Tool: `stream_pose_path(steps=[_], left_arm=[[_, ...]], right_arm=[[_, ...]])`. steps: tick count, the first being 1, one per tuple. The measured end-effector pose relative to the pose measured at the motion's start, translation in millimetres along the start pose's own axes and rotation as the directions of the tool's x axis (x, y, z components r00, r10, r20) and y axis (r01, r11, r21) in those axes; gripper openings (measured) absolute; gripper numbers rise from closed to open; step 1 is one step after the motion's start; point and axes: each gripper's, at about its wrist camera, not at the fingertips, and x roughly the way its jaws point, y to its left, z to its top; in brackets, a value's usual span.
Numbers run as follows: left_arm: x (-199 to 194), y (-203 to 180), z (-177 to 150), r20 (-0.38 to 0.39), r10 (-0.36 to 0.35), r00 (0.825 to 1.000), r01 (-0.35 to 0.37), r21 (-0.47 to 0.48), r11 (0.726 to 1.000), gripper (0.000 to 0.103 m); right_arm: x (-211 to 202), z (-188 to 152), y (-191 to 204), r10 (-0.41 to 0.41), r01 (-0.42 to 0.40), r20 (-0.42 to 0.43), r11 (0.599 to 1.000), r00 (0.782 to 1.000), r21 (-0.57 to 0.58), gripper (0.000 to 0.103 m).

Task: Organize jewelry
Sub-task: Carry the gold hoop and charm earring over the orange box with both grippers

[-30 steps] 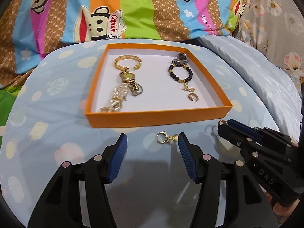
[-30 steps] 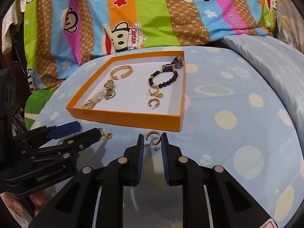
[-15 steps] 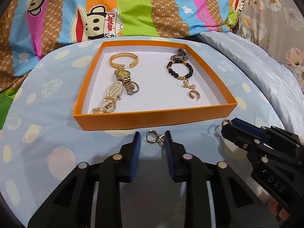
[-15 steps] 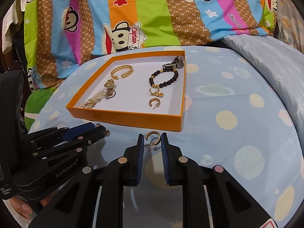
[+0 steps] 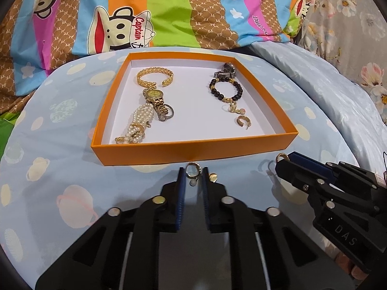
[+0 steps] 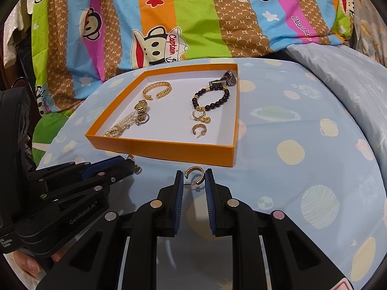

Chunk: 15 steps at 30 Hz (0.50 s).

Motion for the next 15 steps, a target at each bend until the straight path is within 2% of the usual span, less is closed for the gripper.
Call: stream_pose_path(steps=[1,3,7,8,12,15], left_arm=[[1.0,0.1,1.1,0.0,0.004,1.0,-0.004,-0.004,1.0,0.035],[3.0,-0.5,3.9,0.004,0.023,1.0,-0.023,-0.014,1.0,0.048],[5.8,-0.7,5.2,-0.001,0.036,0.999,-0.036,-0.012,0.999,0.049],[5.6,-0.3,4.9,-0.001,0.038,0.999,-0.038,-0.012,0.999,0.048],[4.3,2.4,3.6,-0.001,0.026,1.0,-0.026,-0.016,1.0,0.027],[3.4,2.6,2.8,-0.001,0.015,1.0,-0.015,-0.012,1.0,0.016]], right_arm=[[-0.1,0.2,-0.3,0.0,0.0,0.0,1.0,1.0,0.0,0.017],[0.6,-0.1,1.3,0.002,-0.002,-0.001,1.0,1.0,0.001,0.017],[1.4,0.4,1.8,0.005,-0.005,-0.003,1.0,1.0,-0.001,0.017],[1.4,0.3,1.7,0.006,-0.006,-0.004,1.0,1.0,-0.001,0.017],[1.3,0.2,1.6,0.006,-0.006,-0.004,1.0,1.0,0.0,0.017],[1.3,0.6,0.7,0.007,-0.007,-0.003,1.0,1.0,-0.001,0.017]])
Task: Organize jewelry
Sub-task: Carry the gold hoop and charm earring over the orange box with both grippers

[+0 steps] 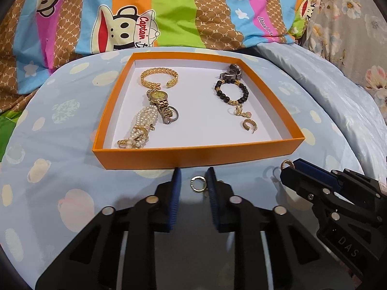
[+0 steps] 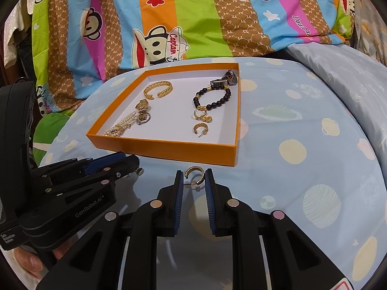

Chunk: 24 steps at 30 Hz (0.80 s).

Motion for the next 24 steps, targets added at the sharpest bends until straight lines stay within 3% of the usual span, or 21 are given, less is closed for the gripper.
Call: stream_pose_path(steps=[9,15,24], left_arm=[[-9.1,2.2,-3.8,0.015,-0.029,0.999,0.029,0.004,1.0,0.013],[-17.9,20.8,-3.4,0.037,0.019,0.999,-0.017,-0.053,0.998,0.013],[-31.1,24.1,-14.1,0.047,-0.016,0.999,0.019,-0.05,0.999,0.013]], right_arm=[[-1.3,0.5,-1.1,0.004,-0.004,0.004,1.0,1.0,0.008,0.017],[-2.1,1.3,-2.8,0.01,-0.01,0.005,1.0,1.0,0.017,0.017],[-2.7,1.5,-2.1,0.019,-0.019,0.005,1.0,1.0,0.013,0.017]])
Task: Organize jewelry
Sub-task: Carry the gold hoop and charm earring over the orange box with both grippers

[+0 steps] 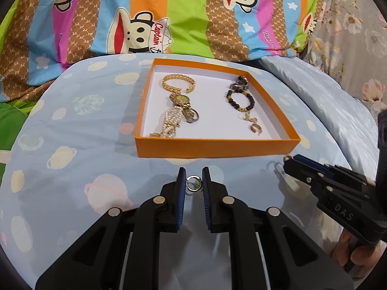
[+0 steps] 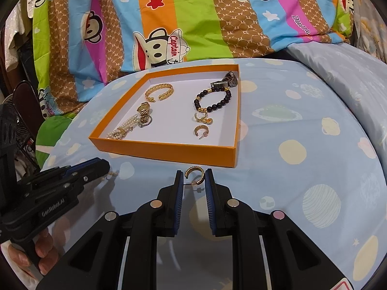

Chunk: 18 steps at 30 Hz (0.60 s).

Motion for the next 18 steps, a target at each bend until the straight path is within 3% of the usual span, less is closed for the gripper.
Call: stream_pose_path(steps=[14,18], left_arm=[[-3.1,-18.8,-15.6,-0.019,-0.019,1.0,0.021,0.071,0.997,0.013],[-7.1,-21.8,-18.4,-0.004,-0.011,1.0,0.011,0.086,0.996,0.029]], right_arm=[[0.9,-0.8,1.3,0.0,0.0,-0.004,1.0,1.0,-0.006,0.017],[0.8,-0.8,1.4,-0.001,0.001,-0.004,1.0,1.0,-0.005,0.017]])
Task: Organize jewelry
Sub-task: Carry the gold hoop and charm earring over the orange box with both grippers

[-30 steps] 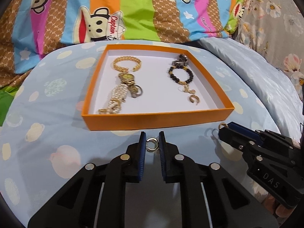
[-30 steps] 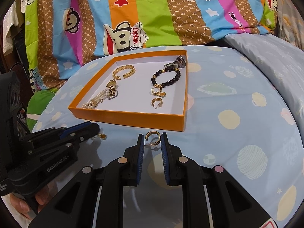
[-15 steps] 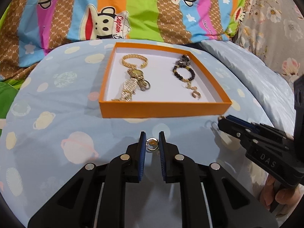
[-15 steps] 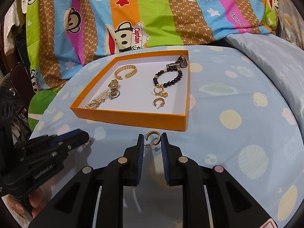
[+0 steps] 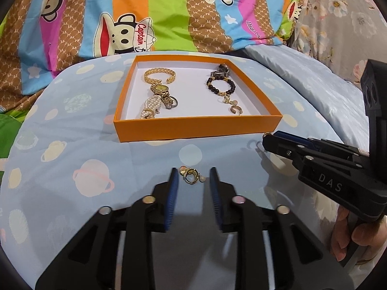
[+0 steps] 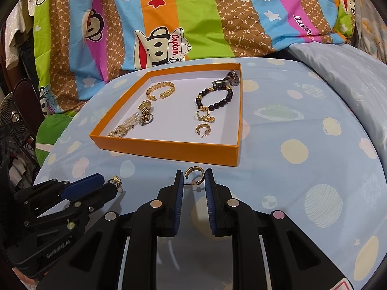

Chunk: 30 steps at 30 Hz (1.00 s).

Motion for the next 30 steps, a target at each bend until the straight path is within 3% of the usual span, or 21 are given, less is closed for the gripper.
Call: stream_pose_path(steps=[10,11,13,30], left_arm=[[17.6,-6.9,5.0,-0.046,0.016,0.999,-0.015,0.019,1.0,0.029],[17.5,-9.1,4.4,-0.047,0.013,0.999,-0.012,0.03,0.999,0.027],[17.9,-11.0,3.9,-0.049,0.006,0.999,-0.004,0.039,0.999,0.013],[4.4,-9.4,8.7,-0.018,0.005,1.0,-0.005,0.032,0.999,0.013]], right_arm=[[3.2,-1.4,5.1,-0.002,0.001,-0.007,1.0,1.0,-0.017,0.017],[3.5,-1.6,5.8,-0.001,0.001,-0.008,1.0,1.0,-0.02,0.017],[3.9,-1.8,6.6,-0.002,0.002,-0.009,1.0,1.0,-0.023,0.017],[-7.5,1.9,7.2,0.04,-0.039,0.016,0.999,0.999,-0.014,0.017]])
